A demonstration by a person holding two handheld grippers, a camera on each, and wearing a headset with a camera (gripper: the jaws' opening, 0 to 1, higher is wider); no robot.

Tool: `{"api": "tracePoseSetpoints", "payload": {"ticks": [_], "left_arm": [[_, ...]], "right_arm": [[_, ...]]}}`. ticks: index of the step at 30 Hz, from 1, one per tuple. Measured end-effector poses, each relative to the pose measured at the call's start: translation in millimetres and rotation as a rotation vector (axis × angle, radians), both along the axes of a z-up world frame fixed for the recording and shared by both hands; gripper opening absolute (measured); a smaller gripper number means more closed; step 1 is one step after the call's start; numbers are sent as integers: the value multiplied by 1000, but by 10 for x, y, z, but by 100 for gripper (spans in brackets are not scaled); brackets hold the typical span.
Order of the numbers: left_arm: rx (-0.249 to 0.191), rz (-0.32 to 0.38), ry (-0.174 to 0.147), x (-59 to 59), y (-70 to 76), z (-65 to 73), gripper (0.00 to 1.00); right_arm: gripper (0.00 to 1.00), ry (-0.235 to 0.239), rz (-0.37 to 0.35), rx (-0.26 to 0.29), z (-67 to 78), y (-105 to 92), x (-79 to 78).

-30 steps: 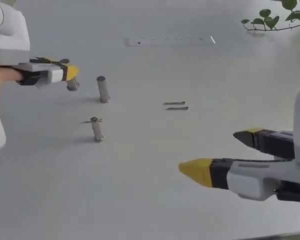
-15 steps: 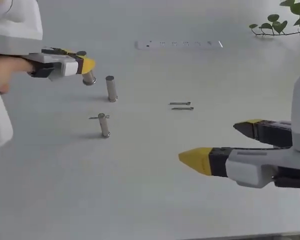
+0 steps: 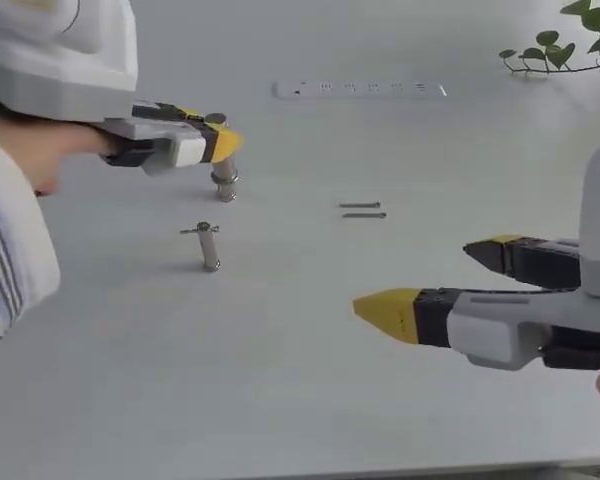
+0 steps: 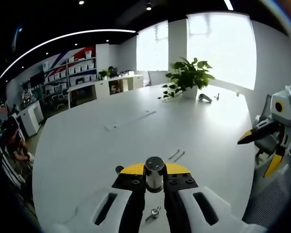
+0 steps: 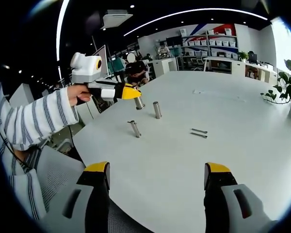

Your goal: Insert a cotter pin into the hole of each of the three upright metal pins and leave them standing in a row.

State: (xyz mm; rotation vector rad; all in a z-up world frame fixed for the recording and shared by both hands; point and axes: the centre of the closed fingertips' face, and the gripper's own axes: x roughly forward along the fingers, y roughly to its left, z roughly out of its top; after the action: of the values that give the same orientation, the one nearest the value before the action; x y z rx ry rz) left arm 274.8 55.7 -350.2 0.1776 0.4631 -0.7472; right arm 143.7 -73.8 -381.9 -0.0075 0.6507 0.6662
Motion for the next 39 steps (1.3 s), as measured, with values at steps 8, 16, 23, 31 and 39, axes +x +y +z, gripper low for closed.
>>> {"api": "tracePoseSetpoints", "payload": {"ticks": [8, 16, 23, 31, 39], "left_arm": [[-12, -35, 18, -178, -210, -56, 9], [5, -62, 49, -352, -345, -253, 9], [-8, -53, 103, -477, -445, -436, 9], [-13, -55, 143, -583, -505, -592, 9], [3, -55, 161, -658, -535, -732, 9]], "right_arm": [[78, 5, 4, -6, -21, -2, -12], [81, 12, -8, -5, -54, -34, 9], [84, 16, -8, -2, -61, -40, 21], [92, 10, -11, 3, -82, -10, 44], [94, 22, 11, 6, -114, 51, 27]]}}
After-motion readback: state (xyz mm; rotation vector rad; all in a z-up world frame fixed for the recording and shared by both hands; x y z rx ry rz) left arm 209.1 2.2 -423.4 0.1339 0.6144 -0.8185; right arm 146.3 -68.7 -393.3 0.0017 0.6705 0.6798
